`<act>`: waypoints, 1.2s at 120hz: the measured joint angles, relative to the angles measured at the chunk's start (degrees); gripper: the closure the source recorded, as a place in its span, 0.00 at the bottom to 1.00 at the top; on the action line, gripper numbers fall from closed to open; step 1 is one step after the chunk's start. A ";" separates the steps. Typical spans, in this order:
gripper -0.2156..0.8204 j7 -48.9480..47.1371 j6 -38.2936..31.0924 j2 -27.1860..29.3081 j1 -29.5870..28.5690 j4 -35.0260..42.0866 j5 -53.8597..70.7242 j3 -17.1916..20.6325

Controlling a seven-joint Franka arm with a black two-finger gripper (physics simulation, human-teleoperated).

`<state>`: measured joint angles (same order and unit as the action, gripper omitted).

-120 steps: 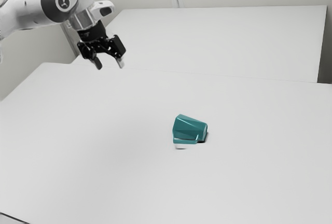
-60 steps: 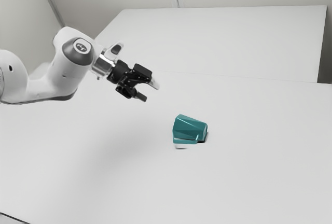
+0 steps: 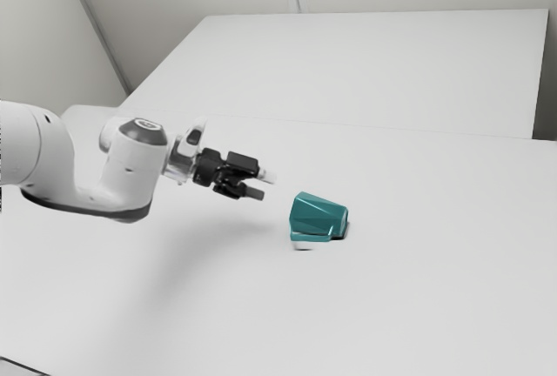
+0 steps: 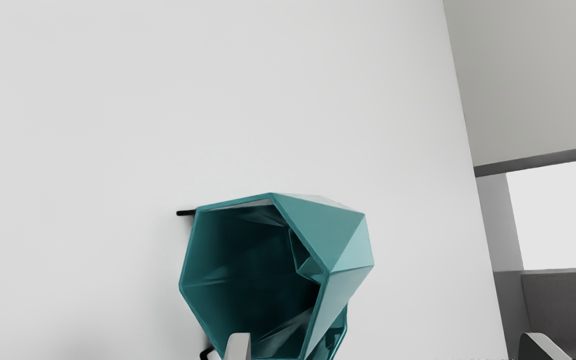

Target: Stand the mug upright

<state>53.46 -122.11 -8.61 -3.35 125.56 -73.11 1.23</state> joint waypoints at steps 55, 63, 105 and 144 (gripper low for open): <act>0.23 9.45 -0.05 -5.02 1.24 0.95 -6.99 0.05; 0.23 10.06 -0.12 -5.31 1.85 0.87 -7.46 0.05; 0.23 12.46 -0.57 -5.91 4.23 0.09 -9.01 0.06; 0.23 13.80 -0.80 -6.86 5.71 -0.76 -9.92 0.12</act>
<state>67.26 -122.91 -15.47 2.37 124.81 -83.03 1.35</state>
